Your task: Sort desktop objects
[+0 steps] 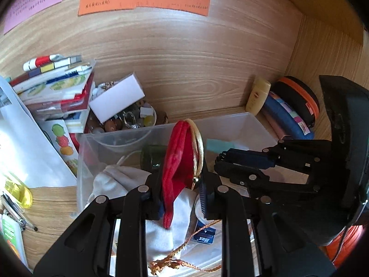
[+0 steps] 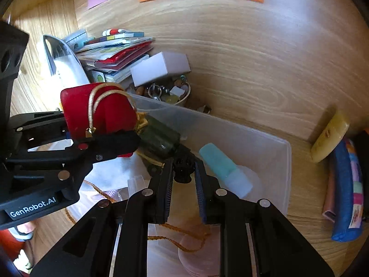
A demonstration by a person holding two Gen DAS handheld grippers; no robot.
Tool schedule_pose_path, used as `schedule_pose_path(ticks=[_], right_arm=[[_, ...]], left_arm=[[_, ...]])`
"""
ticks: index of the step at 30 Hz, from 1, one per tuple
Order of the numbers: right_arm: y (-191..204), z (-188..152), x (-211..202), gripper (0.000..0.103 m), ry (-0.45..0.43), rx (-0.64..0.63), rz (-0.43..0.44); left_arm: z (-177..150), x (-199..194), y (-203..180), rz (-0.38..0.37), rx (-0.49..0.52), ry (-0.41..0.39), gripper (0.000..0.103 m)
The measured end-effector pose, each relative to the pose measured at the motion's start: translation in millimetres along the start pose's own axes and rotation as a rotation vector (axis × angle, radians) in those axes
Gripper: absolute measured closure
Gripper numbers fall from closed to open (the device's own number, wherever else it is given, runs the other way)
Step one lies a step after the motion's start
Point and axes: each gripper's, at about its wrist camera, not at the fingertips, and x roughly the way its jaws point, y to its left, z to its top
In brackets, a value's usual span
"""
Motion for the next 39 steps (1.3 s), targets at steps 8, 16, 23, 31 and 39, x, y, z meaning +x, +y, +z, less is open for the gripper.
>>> schedule_pose_path(ticks=[8, 16, 23, 31, 39], right_arm=[[-0.4, -2.1, -2.5, 0.086, -0.011, 0.006, -0.006], [-1.3, -0.3, -1.8, 0.080, -0.015, 0.001, -0.021], [-6.3, -0.1, -0.2, 0.066, -0.020, 0.020, -0.043], [-8.9, 2.2, -8.6, 0.048, -0.016, 0.022, -0.043], [-7.6, 0.6, -32.3, 0.032, -0.052, 0.017, -0.054]], left_arm=[[-3.3, 7.1, -0.6, -0.001, -0.006, 0.027, 0.081], [-4.0, 2.6, -0.4, 0.010, -0.002, 0.018, 0.066], [-4.1, -4.1, 3.9, 0.002, -0.009, -0.004, 0.049], [-1.3, -17.6, 0.2, 0.036, -0.002, -0.055, 0.040], [-0.9, -35.4, -4.2, 0.044, 0.005, -0.095, 0.027]])
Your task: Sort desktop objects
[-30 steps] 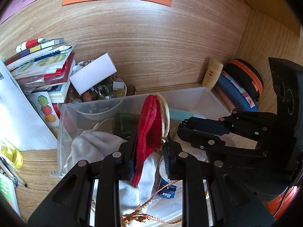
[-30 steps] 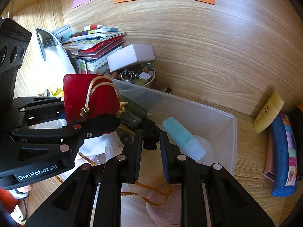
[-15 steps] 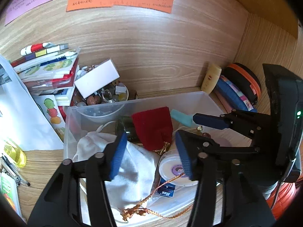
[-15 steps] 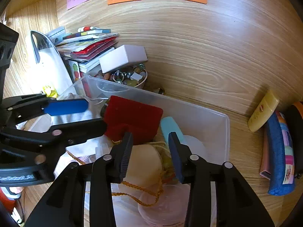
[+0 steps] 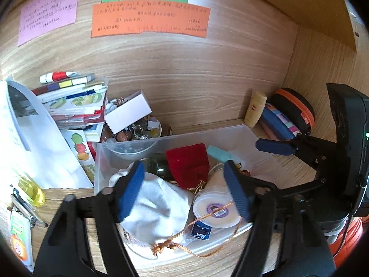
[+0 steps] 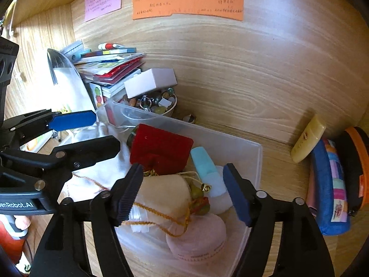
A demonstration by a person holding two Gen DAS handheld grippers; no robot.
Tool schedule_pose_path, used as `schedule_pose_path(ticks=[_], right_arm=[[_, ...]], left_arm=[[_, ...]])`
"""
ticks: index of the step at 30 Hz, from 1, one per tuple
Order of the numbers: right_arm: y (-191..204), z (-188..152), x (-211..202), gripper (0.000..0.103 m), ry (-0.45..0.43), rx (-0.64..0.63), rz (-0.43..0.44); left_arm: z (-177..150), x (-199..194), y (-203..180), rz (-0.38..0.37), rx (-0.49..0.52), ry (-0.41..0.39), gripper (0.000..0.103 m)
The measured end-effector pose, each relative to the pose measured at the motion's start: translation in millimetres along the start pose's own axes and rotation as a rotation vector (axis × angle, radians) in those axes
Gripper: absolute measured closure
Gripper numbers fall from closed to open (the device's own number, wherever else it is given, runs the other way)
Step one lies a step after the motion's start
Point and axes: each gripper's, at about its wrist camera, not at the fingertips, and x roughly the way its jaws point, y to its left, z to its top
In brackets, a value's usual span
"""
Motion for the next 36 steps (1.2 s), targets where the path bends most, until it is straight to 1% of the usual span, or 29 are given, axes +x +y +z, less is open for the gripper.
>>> schedule_pose_path(ticks=[5, 8, 9, 11, 13, 15, 17, 18, 21, 23, 26, 29, 33, 36], right_arm=[[2.7, -7.4, -18.1, 0.028, -0.019, -0.027, -0.023], [1.9, -14.3, -28.1, 0.027, -0.030, -0.036, -0.034], [1.7, -17.2, -32.2, 0.027, -0.036, -0.035, -0.038], [0.4, -22.9, -41.5, 0.027, -0.055, -0.023, -0.034], [-0.2, -29.5, -51.9, 0.027, -0.076, -0.013, -0.030], [-0.1, -34.7, -59.6, 0.026, -0.086, -0.009, -0.028], [-0.3, -39.6, -65.7, 0.020, -0.092, 0.001, -0.022], [-0.6, -42.5, -68.8, 0.018, -0.096, 0.007, -0.022], [-2.4, -53.1, -76.6, 0.018, -0.121, 0.039, -0.003], [-6.0, -63.0, -78.4, 0.018, -0.128, 0.097, 0.027], [-8.2, -75.0, -77.7, 0.018, -0.121, 0.148, 0.041], [-8.7, -83.7, -77.0, 0.018, -0.106, 0.167, 0.031], [-6.8, -90.6, -81.2, 0.018, -0.097, 0.168, 0.026], [-2.2, -94.7, -88.1, 0.018, -0.106, 0.154, 0.021]], left_arm=[[-1.0, -15.2, -9.8, -0.013, 0.014, -0.024, 0.025], [-4.0, -25.5, -18.7, -0.013, 0.014, -0.040, 0.017], [-5.4, -29.4, -22.1, -0.007, 0.017, -0.048, 0.011], [-8.4, -35.7, -27.7, 0.008, 0.023, -0.063, 0.008], [-12.2, -41.7, -33.0, 0.041, 0.031, -0.074, 0.004], [-17.0, -46.5, -37.6, 0.086, 0.042, -0.089, 0.004], [-22.3, -50.4, -39.7, 0.113, 0.049, -0.100, 0.004], [-25.3, -52.9, -40.3, 0.129, 0.050, -0.105, 0.004], [-35.2, -64.5, -37.5, 0.190, 0.018, -0.141, 0.003], [-41.3, -71.5, -34.0, 0.211, -0.006, -0.159, 0.003], [-50.6, -79.8, -30.3, 0.221, -0.025, -0.175, 0.003], [-61.2, -87.5, -32.3, 0.236, -0.031, -0.196, 0.003], [-73.0, -93.1, -37.8, 0.230, -0.041, -0.204, 0.003], [-78.8, -95.3, -44.2, 0.243, -0.027, -0.214, 0.003]])
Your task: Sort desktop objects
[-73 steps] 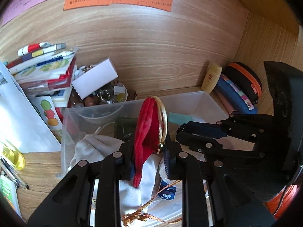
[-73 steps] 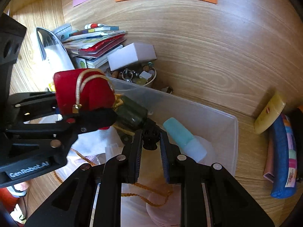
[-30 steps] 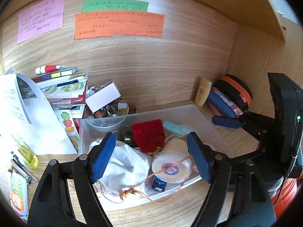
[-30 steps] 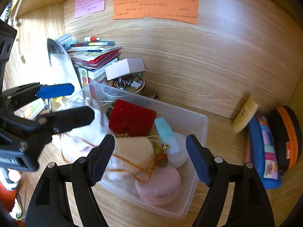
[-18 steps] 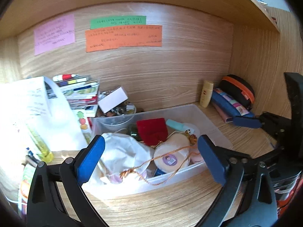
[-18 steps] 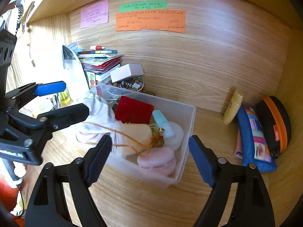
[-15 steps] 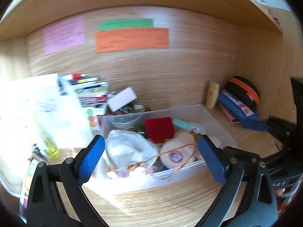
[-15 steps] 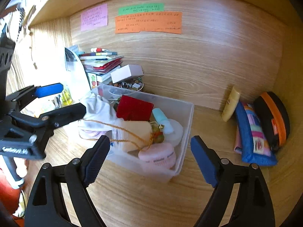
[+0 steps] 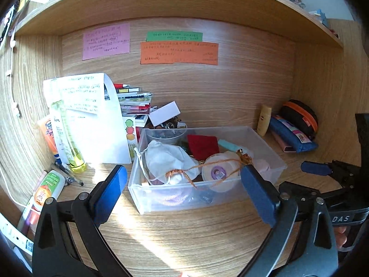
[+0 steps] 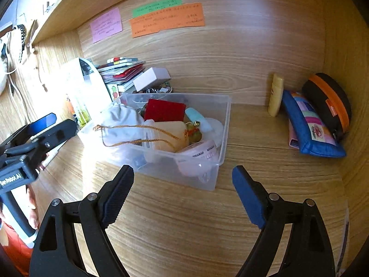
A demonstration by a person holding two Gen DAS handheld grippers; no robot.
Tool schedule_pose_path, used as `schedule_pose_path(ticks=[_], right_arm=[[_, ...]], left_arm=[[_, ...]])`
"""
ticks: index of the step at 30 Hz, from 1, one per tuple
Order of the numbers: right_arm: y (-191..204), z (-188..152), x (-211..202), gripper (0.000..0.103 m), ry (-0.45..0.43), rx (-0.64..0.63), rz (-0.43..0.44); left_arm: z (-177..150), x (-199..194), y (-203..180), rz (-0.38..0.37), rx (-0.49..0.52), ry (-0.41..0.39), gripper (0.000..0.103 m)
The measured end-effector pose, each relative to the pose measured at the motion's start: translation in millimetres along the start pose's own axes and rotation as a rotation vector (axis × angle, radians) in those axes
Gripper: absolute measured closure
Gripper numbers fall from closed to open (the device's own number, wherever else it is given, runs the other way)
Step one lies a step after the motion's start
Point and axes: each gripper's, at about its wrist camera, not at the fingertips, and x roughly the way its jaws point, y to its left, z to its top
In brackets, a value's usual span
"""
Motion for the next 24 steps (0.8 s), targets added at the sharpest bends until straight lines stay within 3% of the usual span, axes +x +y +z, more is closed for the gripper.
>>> schedule_pose_path(ticks=[24], right_arm=[[21.6, -0.1, -27.2, 0.013, -0.070, -0.060, 0.010]], left_arm=[[-18.0, 1.8, -10.8, -0.075, 0.007, 0.053, 0.002]])
